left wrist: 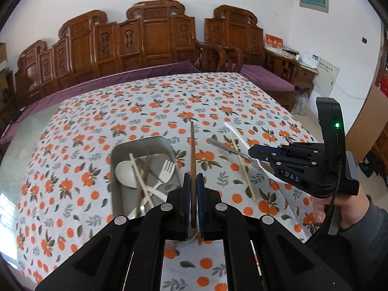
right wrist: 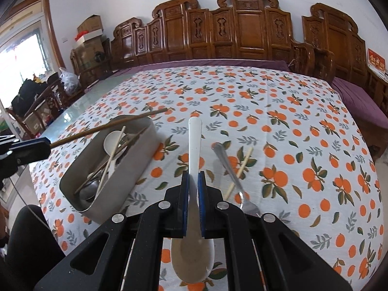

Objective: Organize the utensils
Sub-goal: 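Carry the chopstick into the tray with the left tool and open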

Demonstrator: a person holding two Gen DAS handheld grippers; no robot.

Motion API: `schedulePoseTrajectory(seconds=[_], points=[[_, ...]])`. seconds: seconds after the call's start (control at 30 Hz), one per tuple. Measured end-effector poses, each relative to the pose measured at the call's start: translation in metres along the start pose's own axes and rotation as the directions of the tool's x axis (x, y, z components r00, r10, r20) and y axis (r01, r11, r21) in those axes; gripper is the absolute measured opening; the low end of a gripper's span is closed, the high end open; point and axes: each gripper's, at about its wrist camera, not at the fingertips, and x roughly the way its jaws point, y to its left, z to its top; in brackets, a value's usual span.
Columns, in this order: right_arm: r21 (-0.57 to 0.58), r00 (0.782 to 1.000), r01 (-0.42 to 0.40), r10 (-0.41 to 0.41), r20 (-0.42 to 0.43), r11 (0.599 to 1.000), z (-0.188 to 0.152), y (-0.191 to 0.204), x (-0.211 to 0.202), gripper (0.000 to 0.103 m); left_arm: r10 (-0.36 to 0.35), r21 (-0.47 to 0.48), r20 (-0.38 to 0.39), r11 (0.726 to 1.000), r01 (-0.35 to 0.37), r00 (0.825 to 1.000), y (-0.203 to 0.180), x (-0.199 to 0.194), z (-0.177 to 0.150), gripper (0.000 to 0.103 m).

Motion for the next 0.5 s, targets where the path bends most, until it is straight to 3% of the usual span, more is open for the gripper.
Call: schedulePoseTrajectory(seconds=[0.2, 0.5], points=[[-0.013, 1.000, -0.012, 0.012, -0.001, 1.000, 0.001, 0.007, 0.000, 0.009, 0.035, -0.010, 0.013, 0.999, -0.035, 0.999, 0.015, -0.011, -0.010, 0.004], [-0.043, 0.999, -0.037, 0.037, -0.005, 0.998, 0.001, 0.023, 0.002, 0.009, 0.087, -0.026, -0.034, 0.996, -0.088, 0.996, 0.033, 0.015, -0.023, 0.004]])
